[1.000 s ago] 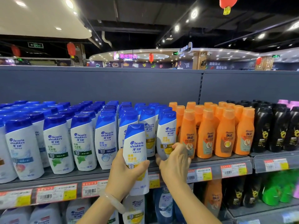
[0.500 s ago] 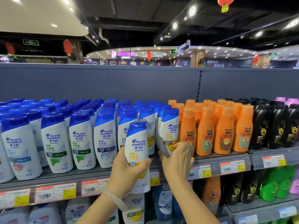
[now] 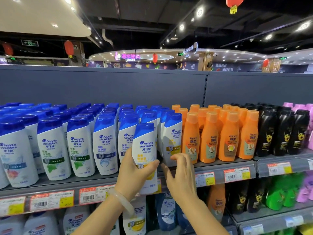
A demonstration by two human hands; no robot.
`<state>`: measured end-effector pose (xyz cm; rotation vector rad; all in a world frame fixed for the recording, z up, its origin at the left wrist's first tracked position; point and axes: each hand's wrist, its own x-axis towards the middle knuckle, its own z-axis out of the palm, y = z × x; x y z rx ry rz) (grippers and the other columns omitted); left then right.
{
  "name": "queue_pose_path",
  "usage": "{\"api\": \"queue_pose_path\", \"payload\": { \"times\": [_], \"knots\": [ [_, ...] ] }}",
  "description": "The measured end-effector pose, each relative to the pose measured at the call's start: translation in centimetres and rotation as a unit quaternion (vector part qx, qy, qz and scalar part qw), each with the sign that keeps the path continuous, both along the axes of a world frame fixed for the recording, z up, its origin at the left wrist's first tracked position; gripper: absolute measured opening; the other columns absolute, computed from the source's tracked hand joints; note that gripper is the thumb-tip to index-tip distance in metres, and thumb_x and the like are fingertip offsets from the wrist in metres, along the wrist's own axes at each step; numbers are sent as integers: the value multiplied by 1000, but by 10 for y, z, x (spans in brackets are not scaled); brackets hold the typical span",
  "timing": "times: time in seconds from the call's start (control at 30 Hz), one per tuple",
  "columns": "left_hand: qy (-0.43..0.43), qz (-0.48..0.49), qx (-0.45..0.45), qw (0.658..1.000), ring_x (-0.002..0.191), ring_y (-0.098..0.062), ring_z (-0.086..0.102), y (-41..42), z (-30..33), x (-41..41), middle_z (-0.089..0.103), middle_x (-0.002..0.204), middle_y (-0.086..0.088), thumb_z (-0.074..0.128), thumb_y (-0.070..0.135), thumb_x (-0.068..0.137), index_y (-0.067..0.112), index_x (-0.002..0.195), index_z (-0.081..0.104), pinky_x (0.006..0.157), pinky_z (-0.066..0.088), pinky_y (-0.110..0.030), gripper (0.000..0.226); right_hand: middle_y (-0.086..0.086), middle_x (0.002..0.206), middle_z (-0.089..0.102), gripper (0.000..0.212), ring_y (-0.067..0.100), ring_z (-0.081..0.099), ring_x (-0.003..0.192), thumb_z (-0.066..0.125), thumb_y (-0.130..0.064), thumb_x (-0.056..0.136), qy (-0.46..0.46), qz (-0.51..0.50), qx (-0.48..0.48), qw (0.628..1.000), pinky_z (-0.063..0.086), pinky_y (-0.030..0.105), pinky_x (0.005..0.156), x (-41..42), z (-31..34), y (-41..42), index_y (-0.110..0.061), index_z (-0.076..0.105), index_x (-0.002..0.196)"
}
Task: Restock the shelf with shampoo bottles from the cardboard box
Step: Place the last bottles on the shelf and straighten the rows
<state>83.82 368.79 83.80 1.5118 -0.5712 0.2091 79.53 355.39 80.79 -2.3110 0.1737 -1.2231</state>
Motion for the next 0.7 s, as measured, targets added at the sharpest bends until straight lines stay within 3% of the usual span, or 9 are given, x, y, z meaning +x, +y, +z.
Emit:
{"api": "queue_pose_path", "payload": {
  "times": [0.1, 0.17, 0.33, 0.47, 0.7],
  "knots": [
    [-9, -5, 1, 1000, 78, -17, 65, -11, 9, 4, 64, 90, -11, 78, 14, 69, 15, 100, 53, 59, 55, -26, 40, -10, 103, 52, 20, 9, 54, 100, 53, -19, 91, 34, 122, 46, 991, 40, 11, 85, -6, 3, -7, -11, 58, 109],
    [-18, -8, -1, 1000, 77, -8, 65, -19, 15, 6, 62, 90, -6, 78, 14, 70, 16, 99, 51, 61, 56, -23, 40, -15, 104, 52, 24, 3, 51, 99, 51, -24, 93, 64, 156, 53, 984, 36, 3, 83, -8, 6, -9, -14, 57, 114],
    [-37, -16, -19, 999, 81, 10, 61, -35, 24, 12, 58, 96, 5, 75, 12, 73, 28, 95, 46, 61, 50, -8, 39, -17, 119, 48, 50, 1, 43, 113, 61, -41, 84, 116, 157, 49, 980, 38, 20, 97, -2, 2, -11, -22, 47, 128],
    [-16, -5, -22, 1000, 80, 3, 63, -43, 17, 14, 61, 95, 5, 76, 13, 72, 26, 95, 48, 61, 51, -10, 39, -5, 117, 57, 44, 15, 51, 112, 65, -40, 81, 111, 105, 75, 985, 44, 30, 93, 7, -1, -6, -17, 53, 117],
    [-3, 45, -47, 998, 75, 13, 61, -48, 6, 18, 58, 92, 6, 79, 9, 68, 29, 90, 39, 58, 50, -8, 49, 1, 107, 60, 33, 22, 54, 104, 67, -32, 81, 105, 73, 85, 988, 46, 33, 85, 17, -6, -4, -13, 54, 105]
  ]
}}
